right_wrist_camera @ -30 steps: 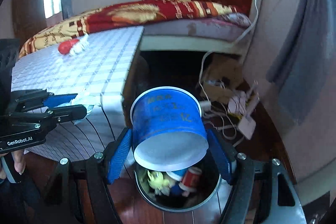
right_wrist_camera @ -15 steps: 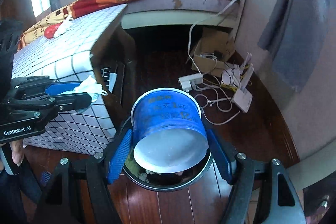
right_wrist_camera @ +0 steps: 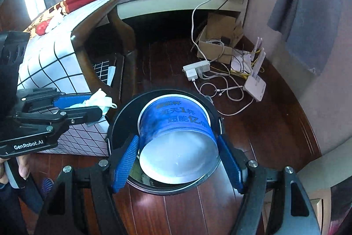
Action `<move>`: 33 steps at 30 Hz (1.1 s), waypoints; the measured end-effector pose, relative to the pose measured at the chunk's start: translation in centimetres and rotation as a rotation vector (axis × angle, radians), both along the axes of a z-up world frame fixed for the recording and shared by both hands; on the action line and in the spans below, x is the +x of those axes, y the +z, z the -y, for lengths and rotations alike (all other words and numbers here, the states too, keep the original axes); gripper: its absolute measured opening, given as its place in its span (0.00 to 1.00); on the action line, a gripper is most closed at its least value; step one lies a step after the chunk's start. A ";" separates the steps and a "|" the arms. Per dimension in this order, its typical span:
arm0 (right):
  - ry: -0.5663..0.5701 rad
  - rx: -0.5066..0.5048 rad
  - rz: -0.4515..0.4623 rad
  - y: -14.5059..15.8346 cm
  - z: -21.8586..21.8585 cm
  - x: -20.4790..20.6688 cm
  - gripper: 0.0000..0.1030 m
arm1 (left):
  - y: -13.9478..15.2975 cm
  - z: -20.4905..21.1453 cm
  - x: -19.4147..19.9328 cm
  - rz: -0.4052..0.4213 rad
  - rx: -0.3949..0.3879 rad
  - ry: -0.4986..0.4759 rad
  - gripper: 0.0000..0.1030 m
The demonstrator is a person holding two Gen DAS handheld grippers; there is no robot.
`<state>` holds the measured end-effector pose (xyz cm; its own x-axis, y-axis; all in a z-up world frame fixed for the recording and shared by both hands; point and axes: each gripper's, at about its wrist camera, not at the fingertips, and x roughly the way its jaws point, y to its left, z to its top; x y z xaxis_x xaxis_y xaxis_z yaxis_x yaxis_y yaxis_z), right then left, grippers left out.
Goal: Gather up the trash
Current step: 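Carry the light blue cloth and blue tin over the bin and open both tools, then move both open tools back from the bin to the table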
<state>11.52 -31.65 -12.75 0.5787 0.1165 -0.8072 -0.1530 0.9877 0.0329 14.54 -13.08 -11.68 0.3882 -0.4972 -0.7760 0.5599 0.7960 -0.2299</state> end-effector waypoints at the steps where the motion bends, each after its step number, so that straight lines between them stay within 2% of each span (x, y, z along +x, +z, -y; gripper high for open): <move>1: 0.000 0.003 -0.008 -0.4 0.0 0.1 0.72 | -0.3 0.0 0.1 -0.010 -0.001 0.002 0.30; 9: 0.027 0.009 -0.071 -3.7 -0.4 1.7 0.72 | -3.6 0.5 1.5 -0.084 0.013 0.015 0.30; 15: 0.039 0.038 -0.118 -6.0 -0.6 2.5 0.72 | -4.9 1.0 1.9 -0.111 0.008 -0.002 0.31; 16: 0.037 0.031 -0.123 -6.4 -0.6 2.7 0.72 | -5.2 1.1 2.0 -0.114 -0.004 0.001 0.41; 17: 0.022 0.005 -0.126 -6.8 -0.5 2.8 0.77 | -5.6 1.2 2.1 -0.107 0.000 0.025 0.52; 18: -0.003 -0.034 -0.141 -7.4 -0.3 3.0 0.95 | -5.9 1.1 2.1 -0.111 0.011 0.044 0.77; 19: -0.035 -0.064 -0.159 -7.9 0.2 3.0 0.99 | -6.1 0.9 2.1 -0.114 0.014 0.065 0.85; 21: -0.083 -0.072 -0.174 -8.3 1.3 3.2 0.99 | -6.5 0.7 1.9 -0.110 0.043 0.079 0.89; 22: -0.106 -0.077 -0.183 -8.4 1.8 3.3 0.99 | -6.6 0.6 1.8 -0.107 0.056 0.086 0.95; 24: -0.142 -0.092 -0.189 -8.6 2.6 3.3 1.00 | -6.9 0.5 1.8 -0.098 0.083 0.103 0.99; 33: -0.155 -0.120 -0.212 -8.9 2.3 3.2 1.00 | -7.4 0.2 1.8 -0.074 0.122 0.117 1.00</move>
<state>14.69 -33.97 -21.60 0.3993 -0.0635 -0.9146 -0.0021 0.9975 -0.0702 16.35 -13.31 -19.04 0.3773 -0.3525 -0.8564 0.4468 0.8793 -0.1651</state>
